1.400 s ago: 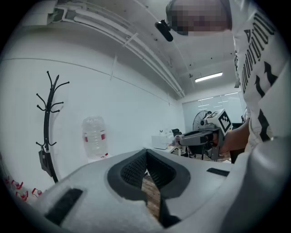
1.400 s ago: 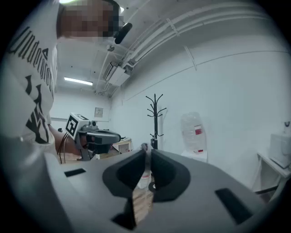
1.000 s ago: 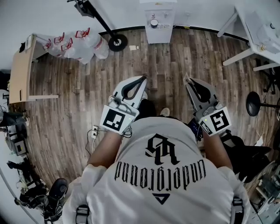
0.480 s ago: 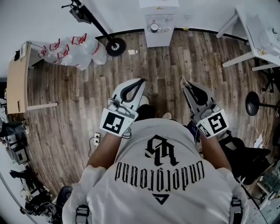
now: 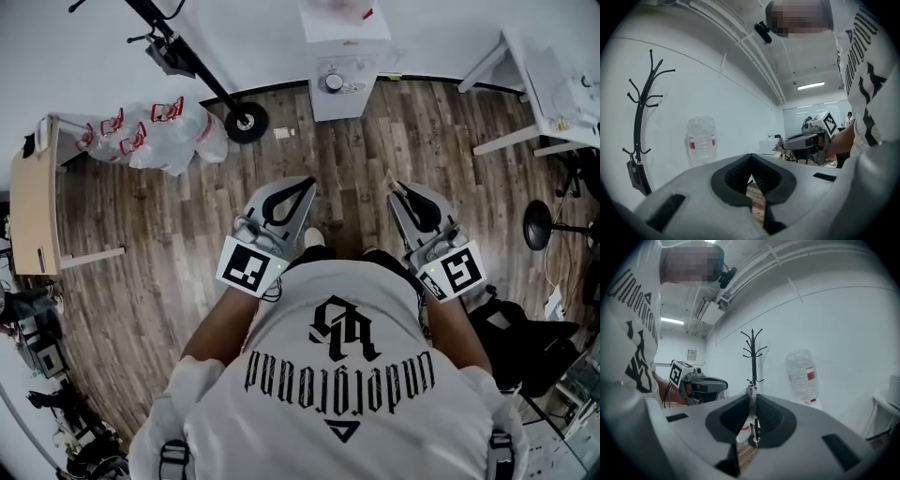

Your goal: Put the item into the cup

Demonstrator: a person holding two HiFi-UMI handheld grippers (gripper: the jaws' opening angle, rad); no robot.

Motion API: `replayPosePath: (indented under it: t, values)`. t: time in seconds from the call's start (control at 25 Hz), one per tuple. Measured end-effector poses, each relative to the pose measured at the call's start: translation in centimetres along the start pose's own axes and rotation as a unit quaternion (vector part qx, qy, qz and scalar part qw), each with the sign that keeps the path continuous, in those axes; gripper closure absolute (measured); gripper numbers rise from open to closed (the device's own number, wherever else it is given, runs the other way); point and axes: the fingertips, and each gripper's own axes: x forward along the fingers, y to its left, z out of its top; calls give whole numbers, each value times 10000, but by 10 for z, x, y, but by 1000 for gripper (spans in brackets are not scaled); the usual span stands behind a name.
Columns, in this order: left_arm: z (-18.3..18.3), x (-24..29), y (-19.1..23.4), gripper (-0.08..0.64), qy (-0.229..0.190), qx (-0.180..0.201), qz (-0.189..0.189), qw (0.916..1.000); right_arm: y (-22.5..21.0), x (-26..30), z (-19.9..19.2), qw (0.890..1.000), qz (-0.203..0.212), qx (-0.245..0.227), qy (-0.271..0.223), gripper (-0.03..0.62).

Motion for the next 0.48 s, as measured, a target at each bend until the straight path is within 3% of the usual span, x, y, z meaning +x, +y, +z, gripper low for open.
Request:
replayPosePath:
  t: [0.28,0.48]
  values:
    - [3,29,20,554,29,0,-12,10000,-30,22,3,9999,89,-24,-96,546]
    - [9,51,33,554,39,211,376,9991,-61,33,6,9989,430,-92,-157,546]
